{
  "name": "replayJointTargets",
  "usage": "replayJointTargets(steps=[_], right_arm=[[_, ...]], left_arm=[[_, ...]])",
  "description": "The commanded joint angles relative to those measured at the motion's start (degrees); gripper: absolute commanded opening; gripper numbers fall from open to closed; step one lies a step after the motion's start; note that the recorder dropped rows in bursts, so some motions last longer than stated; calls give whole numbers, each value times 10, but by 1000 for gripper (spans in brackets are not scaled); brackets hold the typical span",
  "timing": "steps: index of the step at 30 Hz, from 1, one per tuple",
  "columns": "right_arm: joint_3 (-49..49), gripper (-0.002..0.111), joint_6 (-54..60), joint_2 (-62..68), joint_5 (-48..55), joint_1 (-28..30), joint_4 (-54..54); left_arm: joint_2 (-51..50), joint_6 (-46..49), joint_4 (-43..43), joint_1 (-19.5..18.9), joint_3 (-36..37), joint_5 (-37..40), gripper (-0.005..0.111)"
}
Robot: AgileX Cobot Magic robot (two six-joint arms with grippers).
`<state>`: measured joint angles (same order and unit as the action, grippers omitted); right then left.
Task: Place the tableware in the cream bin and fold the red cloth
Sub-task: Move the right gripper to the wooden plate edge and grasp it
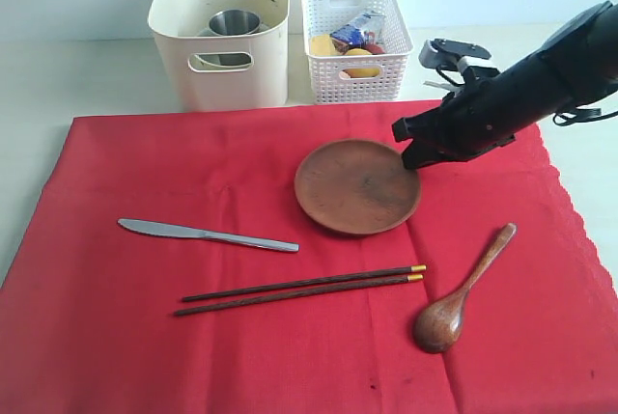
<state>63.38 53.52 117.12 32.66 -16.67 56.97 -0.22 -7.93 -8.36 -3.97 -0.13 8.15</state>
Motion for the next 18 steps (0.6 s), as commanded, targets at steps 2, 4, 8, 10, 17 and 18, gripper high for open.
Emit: replayJointTargets(steps=[2, 4, 8, 10, 17, 18], right_arm=[[5, 0, 3, 3, 75, 2, -1], [5, 0, 3, 3, 76, 2, -1], [5, 1, -12, 3, 61, 0, -2], [5, 8, -17, 3, 61, 0, -2], [5, 39, -26, 3, 103, 0, -2], [5, 40, -26, 3, 112, 0, -2]], left_arm=[[2, 2, -4, -1, 1, -1, 0], [2, 2, -4, -1, 1, -1, 0], [2, 2, -4, -1, 1, -1, 0], [2, 2, -4, -1, 1, -1, 0], [2, 2, -4, -1, 1, -1, 0], [2, 2, -4, -1, 1, -1, 0]])
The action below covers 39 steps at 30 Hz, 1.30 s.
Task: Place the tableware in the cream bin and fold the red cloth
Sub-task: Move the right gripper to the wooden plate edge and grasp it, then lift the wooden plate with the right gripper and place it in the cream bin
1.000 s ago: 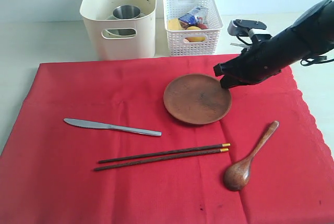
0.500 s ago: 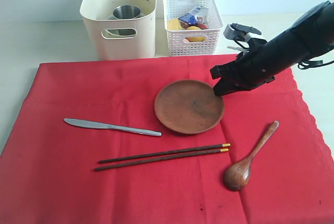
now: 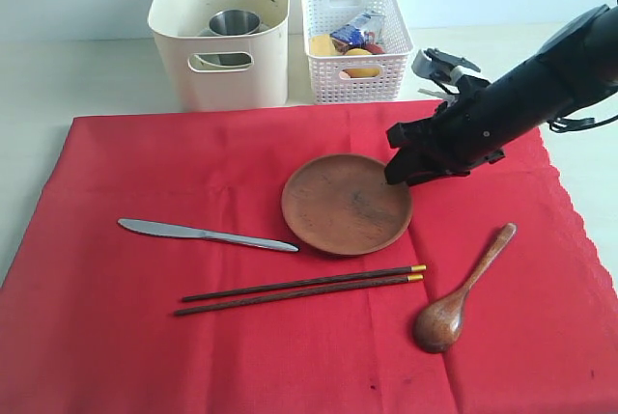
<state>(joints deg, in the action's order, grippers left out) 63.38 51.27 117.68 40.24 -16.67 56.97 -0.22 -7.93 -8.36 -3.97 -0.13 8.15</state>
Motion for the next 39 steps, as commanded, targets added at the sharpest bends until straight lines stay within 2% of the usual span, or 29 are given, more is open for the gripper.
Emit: replayJointTargets(steps=[1, 7, 12, 19, 34, 39], right_arm=[[5, 40, -3, -2, 37, 0, -2], [5, 40, -3, 19, 30, 0, 0], [5, 35, -2, 34, 33, 0, 0], [5, 0, 1, 30, 36, 0, -1], [7, 0, 1, -100, 49, 0, 0], [47, 0, 2, -108, 74, 0, 32]], left_arm=[[2, 2, -4, -1, 1, -1, 0], [2, 2, -4, -1, 1, -1, 0], [2, 2, -4, -1, 1, -1, 0], [2, 2, -4, -1, 1, -1, 0], [2, 2, -4, -1, 1, -1, 0], [2, 2, -4, -1, 1, -1, 0]])
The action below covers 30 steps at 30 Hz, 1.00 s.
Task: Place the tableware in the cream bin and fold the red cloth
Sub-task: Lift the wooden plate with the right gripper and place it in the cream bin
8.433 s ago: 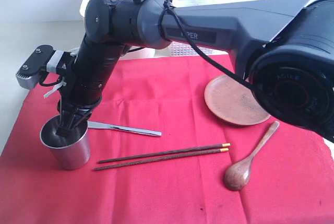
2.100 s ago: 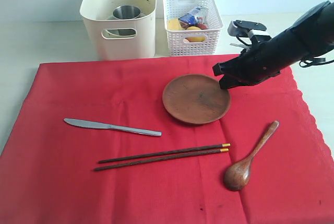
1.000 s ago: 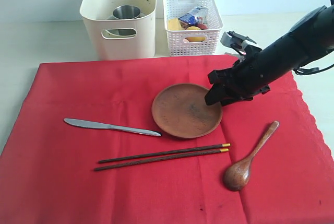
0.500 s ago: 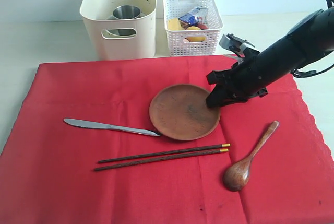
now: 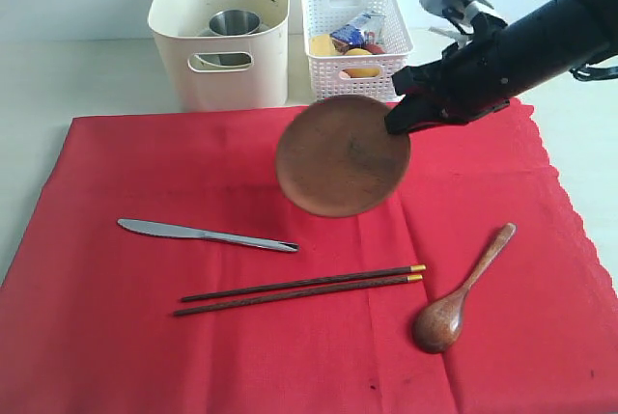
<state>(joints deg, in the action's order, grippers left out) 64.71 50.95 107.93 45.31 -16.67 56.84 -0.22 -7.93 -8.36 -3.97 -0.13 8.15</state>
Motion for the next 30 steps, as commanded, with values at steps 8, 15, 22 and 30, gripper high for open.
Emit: replayJointTargets(steps=[8, 15, 22, 30], right_arm=[[122, 0, 96, 0, 32, 0, 195], [191, 0, 127, 79, 28, -17, 286], [351, 0, 136, 197, -52, -63, 354], [444, 0, 92, 255, -152, -100, 339]], left_arm=[[2, 2, -4, -1, 1, -1, 0], [2, 2, -4, -1, 1, -1, 0], [2, 2, -4, -1, 1, -1, 0], [2, 2, -4, -1, 1, -1, 0]])
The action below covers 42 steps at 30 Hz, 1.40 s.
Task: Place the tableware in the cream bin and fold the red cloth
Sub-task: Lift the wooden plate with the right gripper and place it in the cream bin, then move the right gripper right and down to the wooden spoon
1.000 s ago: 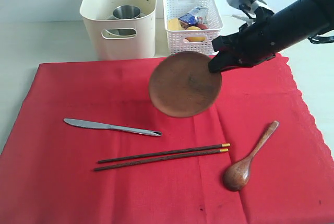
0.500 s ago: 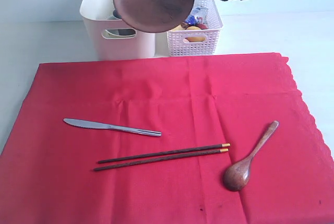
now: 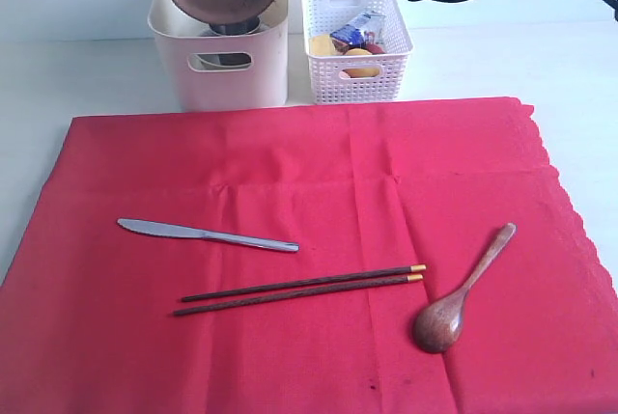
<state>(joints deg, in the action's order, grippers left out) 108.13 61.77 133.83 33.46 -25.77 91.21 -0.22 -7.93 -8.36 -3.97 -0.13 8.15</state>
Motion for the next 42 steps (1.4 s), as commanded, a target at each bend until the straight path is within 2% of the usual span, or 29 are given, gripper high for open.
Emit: replayJointTargets(steps=[1, 3, 12, 16, 24, 32, 42], right_arm=[[9, 0, -17, -4, -39, -12, -11], [9, 3, -17, -4, -42, -12, -12], [9, 47, -19, -4, -51, -16, -21], [9, 53, -19, -4, -43, -16, -26], [9, 53, -15, -28, 31, 0, -37], [9, 49, -15, -87, 53, 3, -164], [8, 11, -65, -130, 108, 3, -276]], left_arm=[[2, 2, -4, -1, 1, -1, 0], [2, 2, -4, -1, 1, -1, 0], [2, 2, -4, -1, 1, -1, 0], [2, 2, -4, -1, 1, -1, 0], [2, 2, -4, -1, 1, -1, 0], [2, 2, -4, -1, 1, -1, 0], [2, 2, -4, -1, 1, -1, 0]])
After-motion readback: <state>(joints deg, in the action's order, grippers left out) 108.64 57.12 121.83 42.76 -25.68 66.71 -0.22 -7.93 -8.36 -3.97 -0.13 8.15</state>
